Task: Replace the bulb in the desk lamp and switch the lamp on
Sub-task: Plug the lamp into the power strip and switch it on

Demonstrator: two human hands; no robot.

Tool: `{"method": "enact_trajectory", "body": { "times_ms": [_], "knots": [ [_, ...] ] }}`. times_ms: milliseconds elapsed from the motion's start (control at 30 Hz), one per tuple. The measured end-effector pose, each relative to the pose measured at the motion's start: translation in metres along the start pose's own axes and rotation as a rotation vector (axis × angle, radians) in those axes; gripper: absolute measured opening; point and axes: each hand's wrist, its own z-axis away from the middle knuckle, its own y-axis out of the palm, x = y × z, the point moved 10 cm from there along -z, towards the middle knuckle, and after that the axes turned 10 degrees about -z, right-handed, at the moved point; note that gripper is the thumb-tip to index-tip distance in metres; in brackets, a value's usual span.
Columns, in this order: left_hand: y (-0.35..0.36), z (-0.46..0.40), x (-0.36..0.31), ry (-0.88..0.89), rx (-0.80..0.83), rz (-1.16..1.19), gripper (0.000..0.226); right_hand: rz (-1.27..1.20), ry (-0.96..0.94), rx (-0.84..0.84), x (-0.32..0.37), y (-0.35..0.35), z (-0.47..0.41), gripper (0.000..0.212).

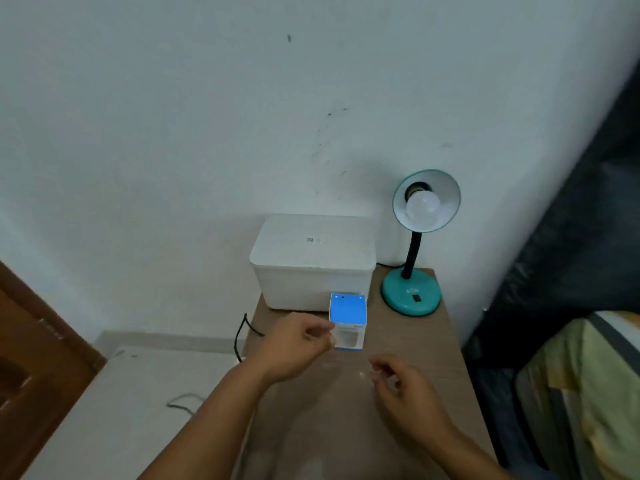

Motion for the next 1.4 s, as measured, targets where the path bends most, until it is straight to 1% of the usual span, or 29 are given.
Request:
{"method": "enact_trajectory", "body": {
  "times_ms": [100,267,333,433,567,667,733,900,1067,1200,1400],
  "knots": [
    [0.048,-0.015,-0.022,0.022,0.06,0.002,0.032,0.004,0.04,-0.075,-0.022,-0.033,0.001,0.026],
    [0.119,-0.043,-0.043,0.015,0.137,0.07,0.044,0.061,0.103,-0.123,-0.06,-0.077,-0.007,0.032],
    [0.139,-0.055,-0.049,0.009,0.134,0.063,0.051,0.077,0.12,-0.132,-0.073,-0.09,-0.013,0.033],
    [0.159,-0.074,-0.055,0.005,0.075,0.044,0.059,0.07,0.116,-0.157,-0.089,-0.105,-0.027,0.034],
    [0.175,-0.099,-0.063,0.044,-0.016,-0.023,0.058,0.076,0.103,-0.176,-0.108,-0.119,-0.049,0.04],
    [0.182,-0.117,-0.064,0.094,-0.053,-0.106,0.064,0.093,0.124,-0.164,-0.121,-0.123,-0.063,0.046],
    [0.184,-0.129,-0.067,0.133,-0.084,-0.171,0.069,0.121,0.102,-0.171,-0.128,-0.124,-0.072,0.053],
    [0.189,-0.154,-0.06,0.141,-0.163,-0.338,0.077,0.193,0.032,-0.169,-0.133,-0.124,-0.099,0.063],
    [0.197,-0.167,-0.06,0.144,-0.157,-0.398,0.087,0.184,-0.016,-0.133,-0.135,-0.116,-0.126,0.061],
    [0.197,-0.167,-0.061,0.138,-0.175,-0.421,0.085,0.172,-0.063,-0.123,-0.137,-0.107,-0.134,0.061],
    [0.201,-0.167,-0.06,0.124,-0.157,-0.45,0.084,0.232,-0.096,-0.127,-0.138,-0.099,-0.135,0.06]
  ]
}}
